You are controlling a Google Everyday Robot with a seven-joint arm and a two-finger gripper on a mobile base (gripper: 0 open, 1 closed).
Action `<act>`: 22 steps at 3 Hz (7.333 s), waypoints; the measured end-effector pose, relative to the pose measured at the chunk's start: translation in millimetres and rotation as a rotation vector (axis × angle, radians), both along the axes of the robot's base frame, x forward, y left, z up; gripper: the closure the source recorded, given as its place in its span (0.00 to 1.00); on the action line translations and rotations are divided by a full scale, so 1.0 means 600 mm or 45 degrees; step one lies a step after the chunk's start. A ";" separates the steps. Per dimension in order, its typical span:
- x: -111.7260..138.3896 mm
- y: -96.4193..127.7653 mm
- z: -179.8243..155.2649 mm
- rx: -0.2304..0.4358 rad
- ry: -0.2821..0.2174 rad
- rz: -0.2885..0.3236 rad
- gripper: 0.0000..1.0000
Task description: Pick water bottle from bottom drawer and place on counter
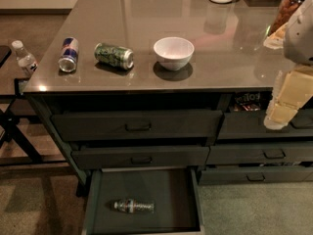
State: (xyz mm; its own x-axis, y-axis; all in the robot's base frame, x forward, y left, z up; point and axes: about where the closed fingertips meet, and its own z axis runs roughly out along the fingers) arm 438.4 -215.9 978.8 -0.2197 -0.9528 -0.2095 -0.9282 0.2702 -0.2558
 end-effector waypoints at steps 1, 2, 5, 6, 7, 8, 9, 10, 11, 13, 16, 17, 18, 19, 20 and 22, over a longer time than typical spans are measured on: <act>-0.001 0.004 -0.003 0.014 -0.015 -0.003 0.00; -0.020 0.042 -0.049 0.069 0.014 -0.020 0.00; -0.074 0.104 -0.216 0.102 0.204 0.031 0.00; -0.081 0.116 -0.231 0.123 0.220 0.023 0.00; -0.093 0.171 -0.321 0.219 0.316 -0.012 0.00; -0.088 0.232 -0.444 0.332 0.402 -0.039 0.00; -0.088 0.232 -0.445 0.332 0.402 -0.039 0.00; -0.095 0.240 -0.469 0.343 0.440 -0.032 0.00; -0.117 0.301 -0.572 0.379 0.575 0.022 0.00; -0.131 0.363 -0.717 0.440 0.755 0.064 0.00; -0.088 0.364 -0.860 0.485 0.768 -0.066 0.00; -0.057 0.360 -0.939 0.483 0.766 -0.134 0.00; -0.057 0.360 -0.939 0.483 0.766 -0.134 0.00; -0.045 0.358 -0.982 0.496 0.793 -0.159 0.00; 0.017 0.355 -1.091 0.553 0.747 -0.118 0.00; 0.014 0.373 -1.136 0.563 0.784 -0.130 0.00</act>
Offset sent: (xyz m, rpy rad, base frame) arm -0.0482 0.0620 -0.1538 0.0795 0.2345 -0.0241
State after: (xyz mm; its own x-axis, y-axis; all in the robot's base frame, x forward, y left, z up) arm 447.0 8.0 297.1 -0.5026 -0.7775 -0.3780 -0.8333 0.3193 0.4513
